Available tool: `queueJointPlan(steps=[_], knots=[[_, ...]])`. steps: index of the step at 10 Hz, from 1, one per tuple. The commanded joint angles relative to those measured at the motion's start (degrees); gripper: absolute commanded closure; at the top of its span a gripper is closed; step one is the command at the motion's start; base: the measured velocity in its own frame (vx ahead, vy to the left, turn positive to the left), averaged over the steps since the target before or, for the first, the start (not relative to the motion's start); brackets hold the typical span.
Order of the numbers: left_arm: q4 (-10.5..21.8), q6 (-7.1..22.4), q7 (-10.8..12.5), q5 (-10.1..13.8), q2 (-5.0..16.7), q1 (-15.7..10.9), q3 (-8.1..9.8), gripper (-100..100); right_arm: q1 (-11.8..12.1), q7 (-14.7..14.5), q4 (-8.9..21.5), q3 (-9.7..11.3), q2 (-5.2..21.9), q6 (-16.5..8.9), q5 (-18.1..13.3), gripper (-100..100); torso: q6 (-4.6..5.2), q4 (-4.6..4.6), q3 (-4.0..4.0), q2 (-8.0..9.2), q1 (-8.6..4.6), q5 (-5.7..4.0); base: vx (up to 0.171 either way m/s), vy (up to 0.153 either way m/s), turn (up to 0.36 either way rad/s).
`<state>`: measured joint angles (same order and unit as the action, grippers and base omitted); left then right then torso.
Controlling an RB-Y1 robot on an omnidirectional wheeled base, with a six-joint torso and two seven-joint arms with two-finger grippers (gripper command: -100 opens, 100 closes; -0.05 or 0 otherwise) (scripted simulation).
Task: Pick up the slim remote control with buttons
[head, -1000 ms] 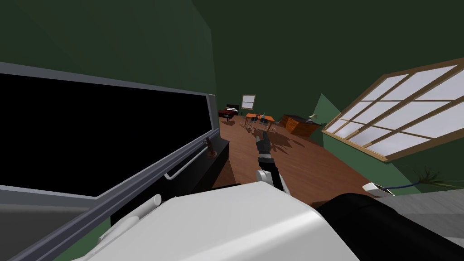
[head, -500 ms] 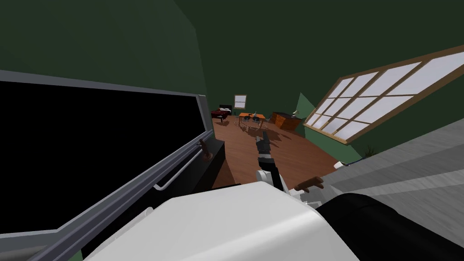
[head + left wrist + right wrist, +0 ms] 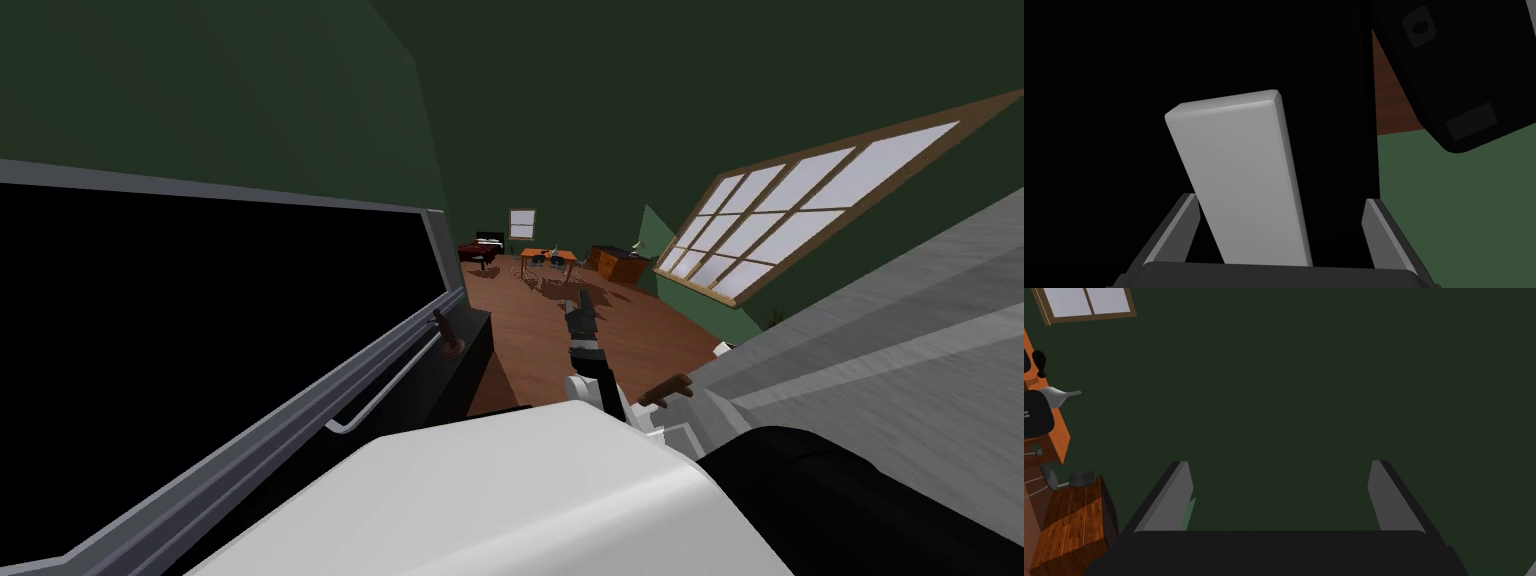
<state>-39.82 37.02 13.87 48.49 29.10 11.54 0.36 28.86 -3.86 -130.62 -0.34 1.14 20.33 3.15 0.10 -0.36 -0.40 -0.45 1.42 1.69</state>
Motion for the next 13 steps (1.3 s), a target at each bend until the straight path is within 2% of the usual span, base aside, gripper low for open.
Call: queueJointPlan(steps=[1, 2, 3, 4, 8, 9, 10, 13], knots=[[-2.3, -1.1, 2.7, 1.0, 0.1, 2.9, -0.68, -100, 0.0, 0.0, 0.0, 0.0, 0.0, 0.0, 0.0, 0, 0.0, 0.0, 0.0, 0.0, 0.0, 0.0, -0.013, 0.028, -0.353], [-4.0, -1.9, 4.3, 1.8, 0.2, 5.1, -1.1, -100, 0.0, 0.0, 0.0, 0.0, 0.0, 0.0, 0.0, 0, 0.03, 0.02, 0.03, 0.04, 0.07, 0.02, -0.018, 0.038, -0.327], [-4.4, -1.0, 4.2, 0.6, 0.1, 4.5, -0.93, -100, 0.0, 0.0, 0.0, 0.0, 0.0, 0.0, 0.0, 0, 0.01, 0.02, 0.04, 0.06, 0.11, 0.03, -0.01, 0.021, -0.051], [-4.7, -1.1, 4.6, 0.6, 0.1, 4.7, -0.99, 100, 0.0, 0.0, 0.0, 0.0, 0.0, 0.0, 0.0, 0, -0.03, 0.01, 0.0, -0.01, 0.06, 0.03, -0.001, 0.007, 0.005], [-4.7, -1.0, 4.7, 0.7, 0.1, 4.6, -0.92, 100, 0.0, 0.0, 0.0, 0.0, 0.0, 0.0, 0.0, 0, -0.03, -0.05, -0.05, -0.06, 0.13, 0.11, 0.0, 0.0, 0.0], [-4.7, -1.0, 4.7, 0.7, 0.1, 4.6, -0.93, 0, 0.0, 0.0, 0.0, 0.0, 0.0, 0.0, 0.0, 0, -0.04, -0.05, -0.05, -0.06, 0.13, 0.11, 0.0, 0.0, 0.0], [-2.3, -1.1, 2.7, 1.0, 0.1, 3.2, -0.68, 100, 0.0, 0.0, 0.0, 0.0, 0.0, 0.0, 0.0, 0, -0.04, -0.05, -0.05, -0.06, 0.13, 0.11, 0.009, -0.008, 0.193], [2.6, 1.1, -2.1, -1.4, -0.2, -2.8, 0.58, 100, 0.0, 0.0, 0.0, 0.0, 0.0, 0.0, 0.0, 0, -0.2, -0.18, -0.13, -0.1, 0.15, 0.18, 0.019, -0.036, 0.326]])
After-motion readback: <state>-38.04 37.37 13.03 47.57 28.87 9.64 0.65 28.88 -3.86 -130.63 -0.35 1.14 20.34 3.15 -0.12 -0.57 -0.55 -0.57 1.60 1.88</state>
